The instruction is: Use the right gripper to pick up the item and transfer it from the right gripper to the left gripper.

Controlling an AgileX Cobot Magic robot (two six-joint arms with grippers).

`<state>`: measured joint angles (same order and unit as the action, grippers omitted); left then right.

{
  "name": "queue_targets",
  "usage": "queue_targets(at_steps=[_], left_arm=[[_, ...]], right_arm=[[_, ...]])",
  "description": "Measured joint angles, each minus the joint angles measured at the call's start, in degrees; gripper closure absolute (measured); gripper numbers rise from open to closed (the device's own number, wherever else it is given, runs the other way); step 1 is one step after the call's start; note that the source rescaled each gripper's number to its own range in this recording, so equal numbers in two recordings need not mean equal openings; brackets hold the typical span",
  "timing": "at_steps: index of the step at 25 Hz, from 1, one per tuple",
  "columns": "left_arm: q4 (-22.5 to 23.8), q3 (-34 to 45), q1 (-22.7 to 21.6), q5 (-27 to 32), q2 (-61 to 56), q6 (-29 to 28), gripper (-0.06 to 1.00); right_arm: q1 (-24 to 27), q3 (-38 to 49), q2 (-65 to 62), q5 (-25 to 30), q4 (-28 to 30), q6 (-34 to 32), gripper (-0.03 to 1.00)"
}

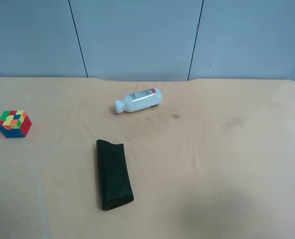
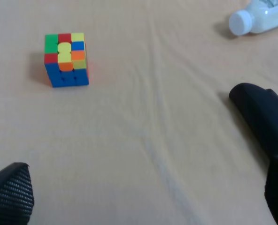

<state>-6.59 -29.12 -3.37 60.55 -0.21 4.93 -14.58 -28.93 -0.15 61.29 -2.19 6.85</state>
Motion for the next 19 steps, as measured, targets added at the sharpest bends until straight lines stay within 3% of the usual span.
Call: queue_targets(at_steps=[19], left_arm=[[0.0, 0.0, 0.0, 0.0, 0.0, 0.06, -0.06]], right_arm=[[0.0, 0.0, 0.0, 0.0, 0.0, 0.0, -0.03]])
